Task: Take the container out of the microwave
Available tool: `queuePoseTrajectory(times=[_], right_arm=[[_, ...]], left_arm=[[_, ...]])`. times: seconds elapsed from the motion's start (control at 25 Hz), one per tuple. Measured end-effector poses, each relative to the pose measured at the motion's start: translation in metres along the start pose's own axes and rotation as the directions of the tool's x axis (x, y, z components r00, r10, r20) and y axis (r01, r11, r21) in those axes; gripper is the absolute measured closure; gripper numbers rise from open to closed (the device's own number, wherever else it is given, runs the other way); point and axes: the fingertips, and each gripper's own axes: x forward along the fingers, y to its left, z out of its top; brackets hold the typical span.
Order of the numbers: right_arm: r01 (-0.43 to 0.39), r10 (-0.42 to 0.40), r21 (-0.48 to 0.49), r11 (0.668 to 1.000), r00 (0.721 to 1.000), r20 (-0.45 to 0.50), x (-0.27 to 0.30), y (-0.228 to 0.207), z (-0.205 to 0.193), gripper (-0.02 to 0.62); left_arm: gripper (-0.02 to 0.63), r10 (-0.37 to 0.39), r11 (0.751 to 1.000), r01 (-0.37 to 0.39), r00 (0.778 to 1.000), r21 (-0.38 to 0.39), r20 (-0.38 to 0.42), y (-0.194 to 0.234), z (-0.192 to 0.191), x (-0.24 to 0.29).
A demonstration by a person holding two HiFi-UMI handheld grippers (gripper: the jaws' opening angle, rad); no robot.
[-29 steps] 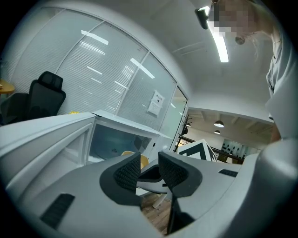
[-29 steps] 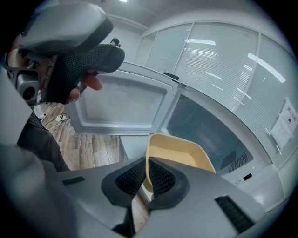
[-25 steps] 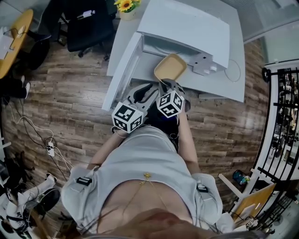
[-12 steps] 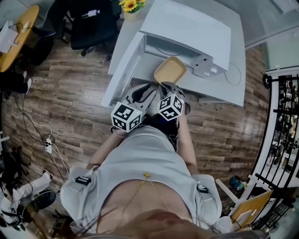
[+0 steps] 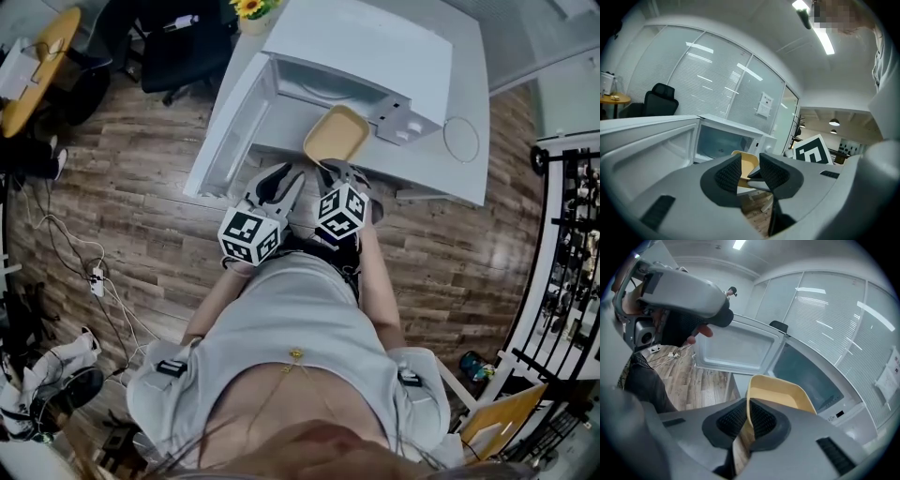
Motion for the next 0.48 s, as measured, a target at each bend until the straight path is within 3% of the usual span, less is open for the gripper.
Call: queuePoseTrajectory(times=[0.48], right_arm=[[-0.027, 0.028, -0.022, 0.999, 0.999, 0.032, -0.033, 0.022, -0.024, 0.566]], left_arm=[[0.485, 0.055, 0.998, -0.054, 0.998, 0.009, -0.021, -0.042, -0.027, -0.015]])
